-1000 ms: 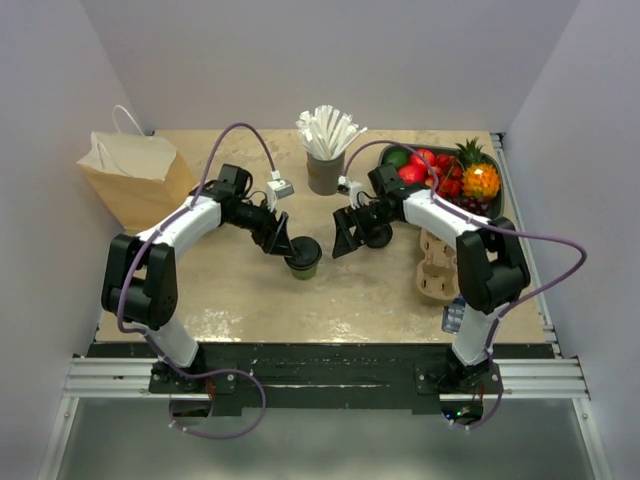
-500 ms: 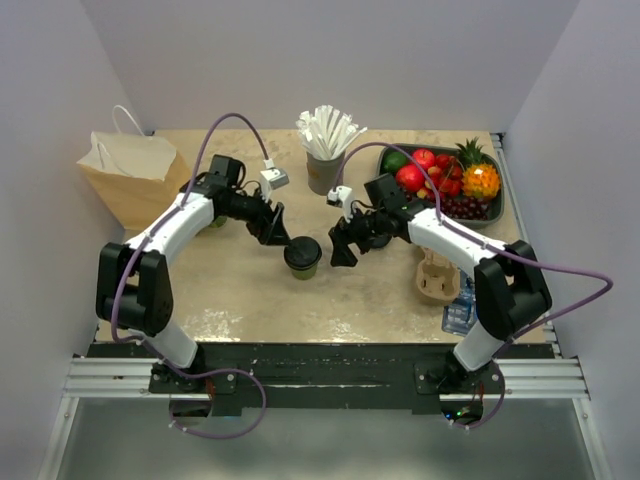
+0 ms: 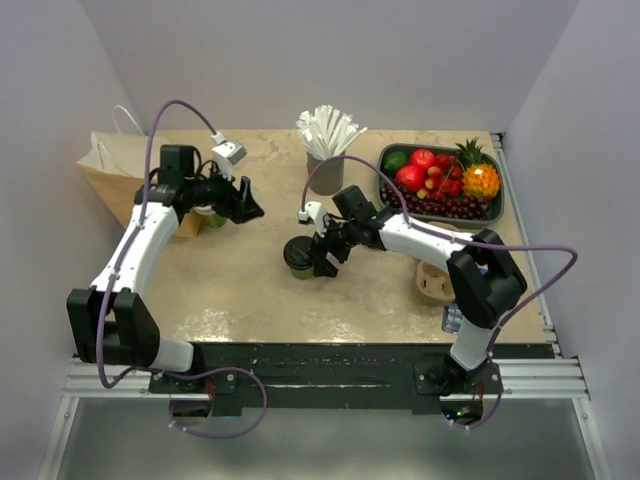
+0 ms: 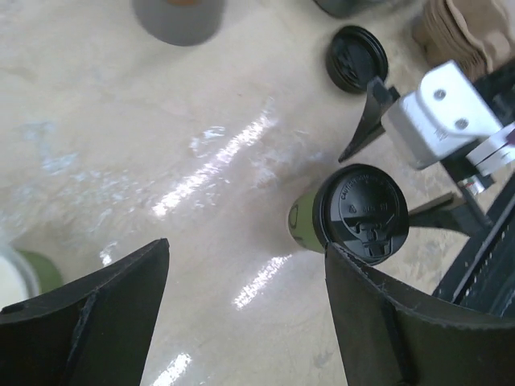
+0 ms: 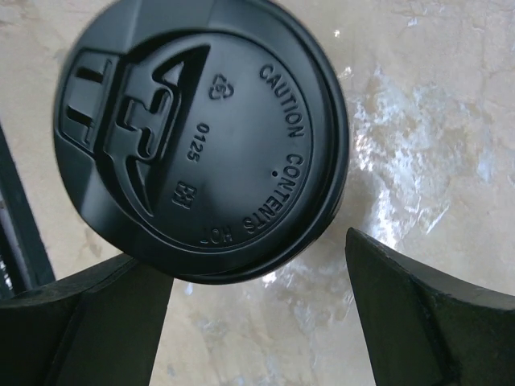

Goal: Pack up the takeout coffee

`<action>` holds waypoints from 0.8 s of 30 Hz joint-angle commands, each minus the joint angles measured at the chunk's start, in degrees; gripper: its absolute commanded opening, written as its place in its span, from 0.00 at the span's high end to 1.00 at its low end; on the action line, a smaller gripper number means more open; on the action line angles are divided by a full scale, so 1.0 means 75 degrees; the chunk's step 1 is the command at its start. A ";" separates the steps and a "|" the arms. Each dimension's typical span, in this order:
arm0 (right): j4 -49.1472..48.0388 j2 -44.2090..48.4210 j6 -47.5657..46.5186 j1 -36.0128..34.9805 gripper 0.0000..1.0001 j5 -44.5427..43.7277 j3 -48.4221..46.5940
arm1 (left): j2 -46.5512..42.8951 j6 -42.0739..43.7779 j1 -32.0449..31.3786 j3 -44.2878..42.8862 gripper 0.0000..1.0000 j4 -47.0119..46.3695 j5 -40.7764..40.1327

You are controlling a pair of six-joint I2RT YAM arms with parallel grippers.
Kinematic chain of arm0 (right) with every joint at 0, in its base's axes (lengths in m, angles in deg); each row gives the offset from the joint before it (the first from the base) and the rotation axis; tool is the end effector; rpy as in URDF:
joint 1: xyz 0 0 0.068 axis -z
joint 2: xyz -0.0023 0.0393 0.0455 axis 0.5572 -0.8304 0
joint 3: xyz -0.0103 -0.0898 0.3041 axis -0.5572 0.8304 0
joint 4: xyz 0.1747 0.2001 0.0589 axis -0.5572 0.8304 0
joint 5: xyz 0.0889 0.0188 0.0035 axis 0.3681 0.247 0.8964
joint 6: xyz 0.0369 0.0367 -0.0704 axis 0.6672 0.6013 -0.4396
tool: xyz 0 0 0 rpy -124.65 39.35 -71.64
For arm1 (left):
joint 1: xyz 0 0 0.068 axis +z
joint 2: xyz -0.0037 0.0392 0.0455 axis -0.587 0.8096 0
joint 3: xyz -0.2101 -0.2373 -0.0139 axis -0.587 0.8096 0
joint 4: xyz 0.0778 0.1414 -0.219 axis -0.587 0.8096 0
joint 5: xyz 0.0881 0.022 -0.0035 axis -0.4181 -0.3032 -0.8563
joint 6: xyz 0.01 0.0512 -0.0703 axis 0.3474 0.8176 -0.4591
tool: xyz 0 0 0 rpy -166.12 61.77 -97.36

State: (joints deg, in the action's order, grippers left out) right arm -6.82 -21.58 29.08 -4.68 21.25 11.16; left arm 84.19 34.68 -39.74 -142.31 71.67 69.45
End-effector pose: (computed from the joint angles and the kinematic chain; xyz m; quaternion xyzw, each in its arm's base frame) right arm 0.2992 0.2858 0.2162 -0.5155 0.7625 0.2819 0.2710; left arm 0.3273 -0.0739 0.3358 0.2550 0.8338 -0.3059 0.3822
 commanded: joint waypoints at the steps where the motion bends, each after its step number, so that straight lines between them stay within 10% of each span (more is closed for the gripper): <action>1: -0.0105 -0.0534 -0.0232 -0.0145 0.14 -0.0131 -0.0831 | -0.0547 -0.1153 0.0506 -0.0030 0.18 -0.0570 -0.0527; 17: -0.0785 -0.2527 0.0916 -0.0380 0.20 -0.0072 -0.2847 | -0.1941 -0.1095 0.1256 0.0766 0.18 -0.0359 -0.1114; 24: -0.0108 -0.1253 0.0577 -0.0369 0.13 -0.0412 -0.2169 | -0.1743 -0.1024 0.1256 -0.0263 0.18 -0.0557 -0.2202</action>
State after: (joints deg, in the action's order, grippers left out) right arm -10.21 -40.48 34.52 -7.35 19.94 -7.70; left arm 71.10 27.82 -30.78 -137.72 69.83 58.39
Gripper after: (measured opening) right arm 0.847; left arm 0.824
